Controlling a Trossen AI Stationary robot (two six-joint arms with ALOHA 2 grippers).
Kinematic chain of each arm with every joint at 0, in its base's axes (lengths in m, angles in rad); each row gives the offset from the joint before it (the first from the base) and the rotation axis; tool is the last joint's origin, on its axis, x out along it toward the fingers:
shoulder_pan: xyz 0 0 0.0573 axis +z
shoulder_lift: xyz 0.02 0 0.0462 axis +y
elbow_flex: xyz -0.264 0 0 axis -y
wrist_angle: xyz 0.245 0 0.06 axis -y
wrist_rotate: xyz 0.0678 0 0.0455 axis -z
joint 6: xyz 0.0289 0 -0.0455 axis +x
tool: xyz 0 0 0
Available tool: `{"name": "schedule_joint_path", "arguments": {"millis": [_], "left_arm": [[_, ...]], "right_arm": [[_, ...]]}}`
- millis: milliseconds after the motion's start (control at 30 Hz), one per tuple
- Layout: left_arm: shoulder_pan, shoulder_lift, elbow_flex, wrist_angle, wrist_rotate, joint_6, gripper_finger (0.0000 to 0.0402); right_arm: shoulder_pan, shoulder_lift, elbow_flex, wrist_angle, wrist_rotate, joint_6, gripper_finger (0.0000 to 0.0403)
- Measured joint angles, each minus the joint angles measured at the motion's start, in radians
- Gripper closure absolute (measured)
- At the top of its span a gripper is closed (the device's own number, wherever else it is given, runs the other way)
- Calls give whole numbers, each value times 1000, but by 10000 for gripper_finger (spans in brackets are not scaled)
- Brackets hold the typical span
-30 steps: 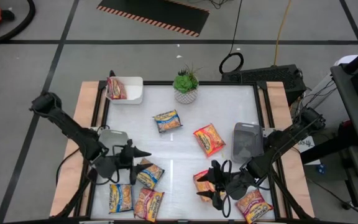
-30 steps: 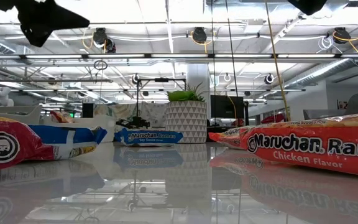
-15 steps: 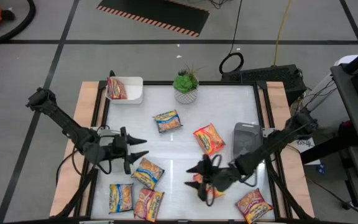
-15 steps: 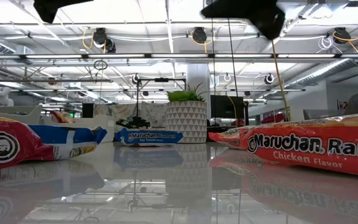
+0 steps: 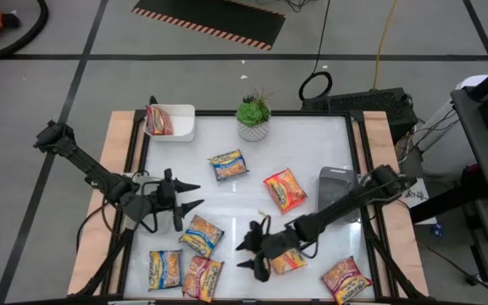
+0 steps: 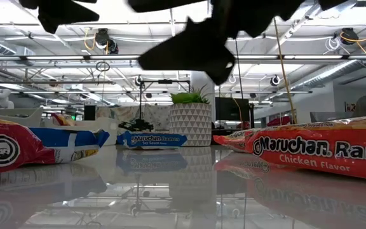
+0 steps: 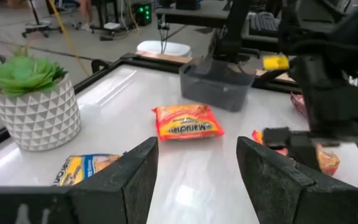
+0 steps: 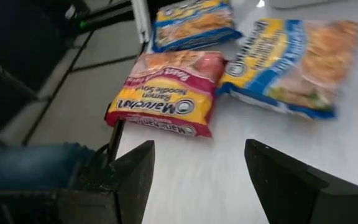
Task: Sort Maruchan noodles
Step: Put the left red noodle pack into the white bin
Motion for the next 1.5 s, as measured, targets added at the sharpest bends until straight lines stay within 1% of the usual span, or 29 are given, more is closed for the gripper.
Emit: {"name": "schedule_joint_path", "arguments": {"millis": [67, 200, 267, 333, 467, 567, 667, 867, 1167, 1233, 1333, 1500], "left_arm": [[0, 0, 0, -12, 0, -18, 179], [-5, 0, 0, -17, 2, -38, 179], [-9, 0, 0, -17, 3, -47, 179], [-16, 0, 0, -18, 3, -49, 179], [-26, 0, 0, -22, 4, -52, 179], [-29, 0, 0, -24, 4, -53, 179], [-29, 0, 0, -24, 3, -59, 179], [-29, 0, 0, -24, 3, -66, 179], [-28, 0, 0, -25, 3, -66, 179], [-28, 0, 0, -30, 3, -66, 179], [-28, 0, 0, -33, 3, -66, 179], [-28, 0, 0, -33, 3, -66, 179]], "right_arm": [[0, 45, 57, -23, -4, -46, 161], [0, 116, 171, -146, -4, -110, 161], [0, 140, 212, -206, -3, -145, 161], [0, 159, 236, -220, -2, -190, 161], [0, 186, 246, -183, 7, -274, 161], [0, 200, 246, -177, 25, -296, 161], [0, 211, 246, -169, 25, -306, 161], [0, 259, 246, -85, 22, -334, 161], [-11, 319, 246, -11, 21, -311, 162], [-11, 331, 246, 17, 21, -312, 169], [-12, 333, 246, 17, 20, -320, 193], [-13, 334, 247, 21, 12, -338, 264]]}}
